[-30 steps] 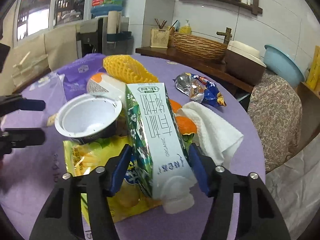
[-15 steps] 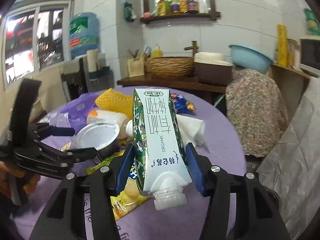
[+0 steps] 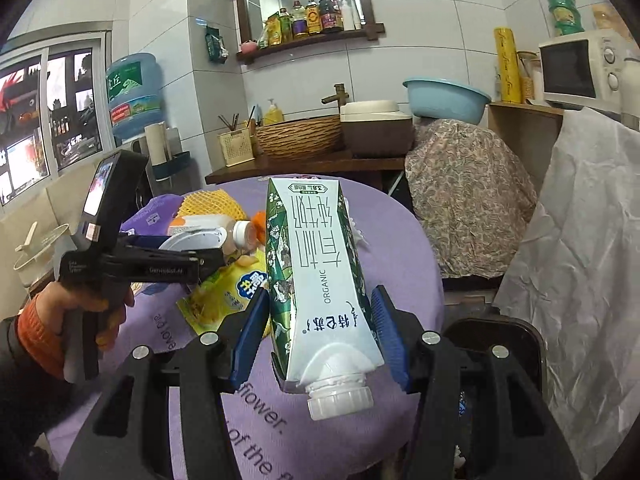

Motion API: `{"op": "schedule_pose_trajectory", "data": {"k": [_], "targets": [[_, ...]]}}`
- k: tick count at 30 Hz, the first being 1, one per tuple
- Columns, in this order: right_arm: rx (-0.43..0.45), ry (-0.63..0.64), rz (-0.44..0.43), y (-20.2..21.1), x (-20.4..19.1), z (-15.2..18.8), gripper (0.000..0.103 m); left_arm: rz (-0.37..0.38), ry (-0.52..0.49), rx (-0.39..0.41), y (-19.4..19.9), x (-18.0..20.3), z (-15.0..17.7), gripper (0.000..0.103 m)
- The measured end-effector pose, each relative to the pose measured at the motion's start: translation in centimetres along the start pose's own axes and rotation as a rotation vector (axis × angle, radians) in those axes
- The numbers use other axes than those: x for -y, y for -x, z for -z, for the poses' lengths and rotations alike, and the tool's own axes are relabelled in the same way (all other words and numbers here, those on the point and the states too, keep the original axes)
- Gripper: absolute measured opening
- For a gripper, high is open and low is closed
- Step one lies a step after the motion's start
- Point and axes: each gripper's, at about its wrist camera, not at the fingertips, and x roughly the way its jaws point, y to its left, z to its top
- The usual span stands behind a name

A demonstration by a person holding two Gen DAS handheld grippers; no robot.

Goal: Collect trash
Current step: 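Grasp the white yogurt cup with the left gripper while the right grasps the milk carton, then carry both items over the bin and open both grippers to drop them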

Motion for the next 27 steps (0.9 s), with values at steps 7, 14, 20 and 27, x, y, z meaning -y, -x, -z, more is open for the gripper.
{"op": "schedule_pose_trajectory", "data": {"k": [7, 14, 20, 27], "targets": [[0.015, -0.036, 0.026, 0.8, 0.6, 1.2, 0.053, 0.019, 0.018, 0.006, 0.1, -0.6, 0.2, 0.093], [0.061, -0.107, 0.094, 2.3, 3.2, 2.0, 0.053, 0.041, 0.058, 0.077, 3.1, -1.4, 0.4, 0.093], [0.077, -0.199, 0.243, 4.2, 7.7, 4.0, 0.053, 0.172, 0.053, 0.141, 7.1, 0.9, -0.5, 0.093], [0.022, -0.251, 0.413, 5.0, 12.2, 8.0, 0.053, 0.420, -0.116, 0.116, 7.5, 12.9, -2.9, 0.093]]}}
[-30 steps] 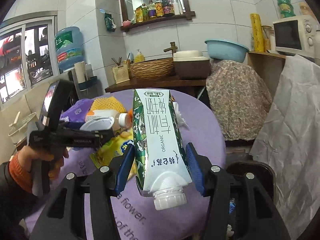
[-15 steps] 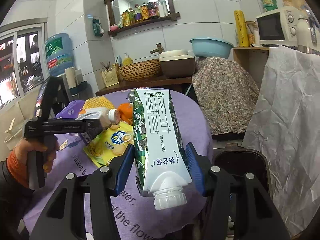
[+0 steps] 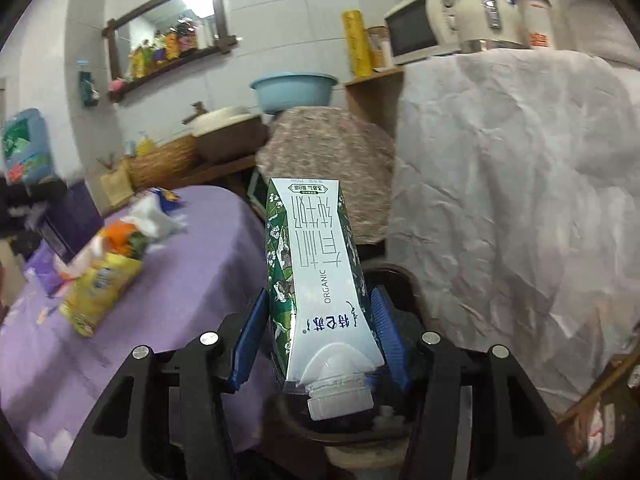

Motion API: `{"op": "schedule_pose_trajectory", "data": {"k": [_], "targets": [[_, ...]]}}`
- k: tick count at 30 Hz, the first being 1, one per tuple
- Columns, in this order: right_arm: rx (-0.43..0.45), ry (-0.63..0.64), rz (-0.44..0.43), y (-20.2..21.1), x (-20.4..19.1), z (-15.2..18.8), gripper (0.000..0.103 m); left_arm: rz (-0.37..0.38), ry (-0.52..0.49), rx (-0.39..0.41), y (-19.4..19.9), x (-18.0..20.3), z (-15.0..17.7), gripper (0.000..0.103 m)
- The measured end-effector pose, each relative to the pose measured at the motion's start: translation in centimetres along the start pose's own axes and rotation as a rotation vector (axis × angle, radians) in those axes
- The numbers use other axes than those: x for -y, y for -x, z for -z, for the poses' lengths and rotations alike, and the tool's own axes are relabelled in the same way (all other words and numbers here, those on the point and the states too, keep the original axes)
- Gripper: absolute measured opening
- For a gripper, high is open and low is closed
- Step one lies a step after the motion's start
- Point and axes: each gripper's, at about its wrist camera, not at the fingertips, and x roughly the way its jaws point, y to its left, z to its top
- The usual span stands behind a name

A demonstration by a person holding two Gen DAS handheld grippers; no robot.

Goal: Collect trash
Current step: 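Carry both items over the bin and open both grippers to drop them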

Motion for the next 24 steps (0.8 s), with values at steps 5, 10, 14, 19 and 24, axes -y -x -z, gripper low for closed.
{"op": "schedule_pose_trajectory", "data": {"k": [5, 10, 14, 19, 24], "targets": [[-0.082, 0.009, 0.039, -2.0, 2.2, 2.4, 0.053, 0.136, -0.061, -0.149, -7.9, 7.6, -1.4, 0.093], [-0.158, 0.009, 0.053, -4.6, 3.5, 4.0, 0.053, 0.119, -0.099, -0.255, -15.1, 12.3, -1.1, 0.093], [-0.189, 0.012, 0.052, -6.6, 4.2, 4.7, 0.053, 0.111, -0.041, -0.356, -20.1, 13.3, 0.2, 0.093], [-0.207, 0.003, 0.070, -9.5, 4.9, 5.6, 0.053, 0.074, -0.004, -0.395, -23.3, 13.1, 1.8, 0.093], [-0.216, 0.007, 0.073, -10.9, 5.1, 6.3, 0.068, 0.086, 0.013, -0.421, -24.4, 12.6, 2.2, 0.093]]}}
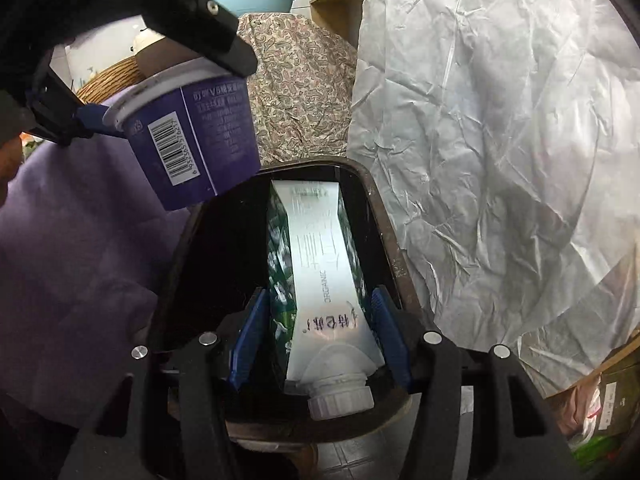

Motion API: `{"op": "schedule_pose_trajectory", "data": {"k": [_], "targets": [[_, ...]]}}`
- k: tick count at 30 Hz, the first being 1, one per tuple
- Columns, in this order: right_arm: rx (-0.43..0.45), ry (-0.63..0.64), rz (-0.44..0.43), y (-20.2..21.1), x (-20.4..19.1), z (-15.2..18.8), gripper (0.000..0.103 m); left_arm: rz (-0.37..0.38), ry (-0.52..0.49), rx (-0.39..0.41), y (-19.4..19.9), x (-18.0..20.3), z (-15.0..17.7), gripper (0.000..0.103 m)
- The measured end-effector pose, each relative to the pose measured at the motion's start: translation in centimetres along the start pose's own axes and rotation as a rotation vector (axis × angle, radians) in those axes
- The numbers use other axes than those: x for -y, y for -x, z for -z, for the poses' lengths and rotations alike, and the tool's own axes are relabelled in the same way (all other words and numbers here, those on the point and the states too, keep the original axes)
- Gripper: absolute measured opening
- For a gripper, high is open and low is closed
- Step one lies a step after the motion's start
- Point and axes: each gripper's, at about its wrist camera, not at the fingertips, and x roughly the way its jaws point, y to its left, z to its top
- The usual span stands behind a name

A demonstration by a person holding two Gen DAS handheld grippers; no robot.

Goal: Collect trash
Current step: 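Carry both items over the bin and open both grippers to drop them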

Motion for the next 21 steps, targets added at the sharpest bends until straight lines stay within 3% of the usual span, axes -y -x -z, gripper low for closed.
{"op": "schedule_pose_trajectory", "data": {"k": [2, 6, 15, 21], "targets": [[0.020, 0.000, 0.019, 0.5, 0.0, 0.3, 0.075, 0.010, 0.003, -0.008, -0.2, -0.3, -0.1, 0.093], [0.019, -0.024, 0.019, 1.3, 0.5, 0.6, 0.076, 0.039, 0.013, 0.009, 0.0, -0.6, 0.1, 0.093], [0.034, -0.070, 0.013, 4.0, 1.5, 1.4, 0.076, 0.023, -0.020, 0.001, -0.3, -0.1, 0.6, 0.095], [0.049, -0.051, 0.013, 5.1, 1.2, 0.9, 0.076, 0.055, -0.025, 0.086, 3.5, 0.2, 0.7, 0.095]]}}
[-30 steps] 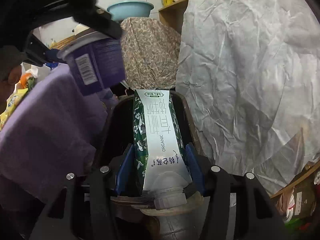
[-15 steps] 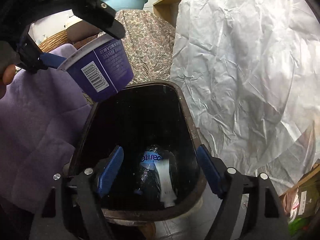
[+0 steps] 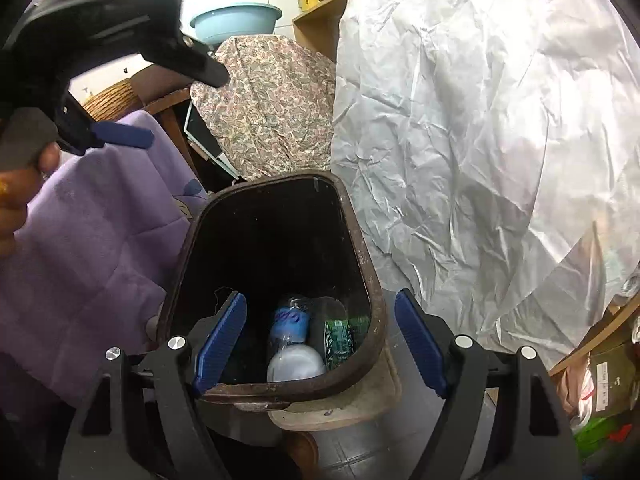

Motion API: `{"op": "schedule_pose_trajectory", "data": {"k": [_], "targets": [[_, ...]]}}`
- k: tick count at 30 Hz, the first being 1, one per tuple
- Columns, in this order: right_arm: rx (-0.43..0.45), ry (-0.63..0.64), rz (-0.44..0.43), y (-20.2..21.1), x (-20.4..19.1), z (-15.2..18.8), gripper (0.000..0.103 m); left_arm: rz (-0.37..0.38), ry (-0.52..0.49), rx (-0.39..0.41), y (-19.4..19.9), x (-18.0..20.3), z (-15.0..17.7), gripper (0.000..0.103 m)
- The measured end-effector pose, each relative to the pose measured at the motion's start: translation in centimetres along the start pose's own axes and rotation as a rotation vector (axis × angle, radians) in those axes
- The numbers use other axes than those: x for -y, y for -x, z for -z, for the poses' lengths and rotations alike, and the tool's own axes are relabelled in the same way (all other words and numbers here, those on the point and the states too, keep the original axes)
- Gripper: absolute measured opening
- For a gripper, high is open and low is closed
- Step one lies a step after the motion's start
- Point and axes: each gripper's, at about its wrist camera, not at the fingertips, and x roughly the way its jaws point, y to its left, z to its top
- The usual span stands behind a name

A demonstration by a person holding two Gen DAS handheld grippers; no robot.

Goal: Collect trash
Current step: 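Carry both items over the bin and open both grippers to drop them, then grasp the purple plastic bag with the left gripper while the right grasps the yellow chip bag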

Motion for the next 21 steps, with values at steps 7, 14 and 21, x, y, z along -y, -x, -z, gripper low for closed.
{"op": "schedule_pose_trajectory", "data": {"k": [7, 14, 21], "targets": [[0.006, -0.004, -0.030, 1.6, -0.9, -1.3, 0.076, -0.056, -0.064, 0.093, 7.5, -0.5, 2.4, 0.096], [0.005, 0.027, -0.209, 3.9, -6.1, -3.6, 0.076, -0.155, 0.042, 0.177, 16.3, -8.3, 8.8, 0.097], [0.040, 0.200, -0.373, 6.2, -15.2, -6.1, 0.076, -0.385, 0.244, 0.273, 23.6, -17.6, 16.3, 0.097]]}}
